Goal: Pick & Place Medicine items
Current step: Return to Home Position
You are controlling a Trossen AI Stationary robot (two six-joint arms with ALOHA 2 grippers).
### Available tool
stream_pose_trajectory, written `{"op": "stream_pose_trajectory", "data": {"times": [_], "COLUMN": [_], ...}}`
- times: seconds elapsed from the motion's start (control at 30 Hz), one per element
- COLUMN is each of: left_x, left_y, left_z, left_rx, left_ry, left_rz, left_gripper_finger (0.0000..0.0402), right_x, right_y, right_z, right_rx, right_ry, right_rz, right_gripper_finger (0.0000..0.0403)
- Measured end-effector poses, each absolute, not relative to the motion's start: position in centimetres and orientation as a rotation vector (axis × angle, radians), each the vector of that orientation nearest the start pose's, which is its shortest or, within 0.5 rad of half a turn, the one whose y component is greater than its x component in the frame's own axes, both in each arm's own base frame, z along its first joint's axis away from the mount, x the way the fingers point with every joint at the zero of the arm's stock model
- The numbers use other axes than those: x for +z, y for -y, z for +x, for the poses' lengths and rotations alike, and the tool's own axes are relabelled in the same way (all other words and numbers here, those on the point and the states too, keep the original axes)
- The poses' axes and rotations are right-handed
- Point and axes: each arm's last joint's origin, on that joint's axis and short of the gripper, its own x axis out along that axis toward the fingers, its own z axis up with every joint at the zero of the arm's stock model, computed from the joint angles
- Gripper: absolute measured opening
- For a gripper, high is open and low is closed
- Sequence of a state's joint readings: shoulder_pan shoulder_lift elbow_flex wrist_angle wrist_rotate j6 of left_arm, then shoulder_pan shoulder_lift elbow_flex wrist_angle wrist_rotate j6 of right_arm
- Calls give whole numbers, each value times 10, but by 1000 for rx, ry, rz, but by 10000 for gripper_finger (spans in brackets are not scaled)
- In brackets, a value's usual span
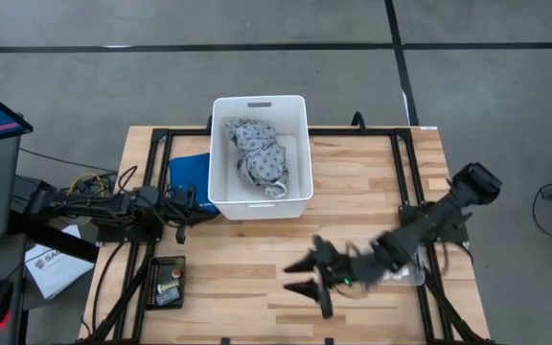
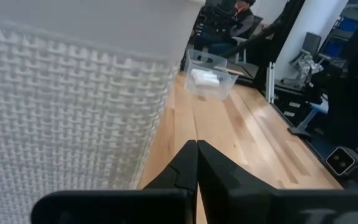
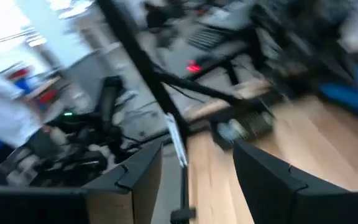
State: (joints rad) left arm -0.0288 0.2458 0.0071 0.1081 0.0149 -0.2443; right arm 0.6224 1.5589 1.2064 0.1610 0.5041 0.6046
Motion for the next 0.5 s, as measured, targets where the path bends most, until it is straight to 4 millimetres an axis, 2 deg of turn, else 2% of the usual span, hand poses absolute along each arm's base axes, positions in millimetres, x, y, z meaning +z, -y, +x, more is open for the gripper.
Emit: {"op": "stream_pose_trajectory", "data": {"times": [0.13, 0.3, 0.4, 0.5], "left_x": [154, 154, 154, 154], "left_y": [4, 4, 4, 4], "left_z": [113, 113, 113, 113], "left_rx": [-25, -24, -20, -20], "left_ry": [-147, -151, -151, -151], "left_rz": [-243, -243, -242, -242], "left_gripper_finger": [0, 0, 0, 0], "right_x": [331, 331, 330, 317], "right_y": [-157, -118, -112, -118], "right_z": [328, 344, 346, 339], "right_rx": [238, 325, 361, 397], "right_ry": [-131, -146, -131, -149], "right_rz": [400, 332, 300, 288], "right_gripper_finger": [193, 193, 193, 193]}}
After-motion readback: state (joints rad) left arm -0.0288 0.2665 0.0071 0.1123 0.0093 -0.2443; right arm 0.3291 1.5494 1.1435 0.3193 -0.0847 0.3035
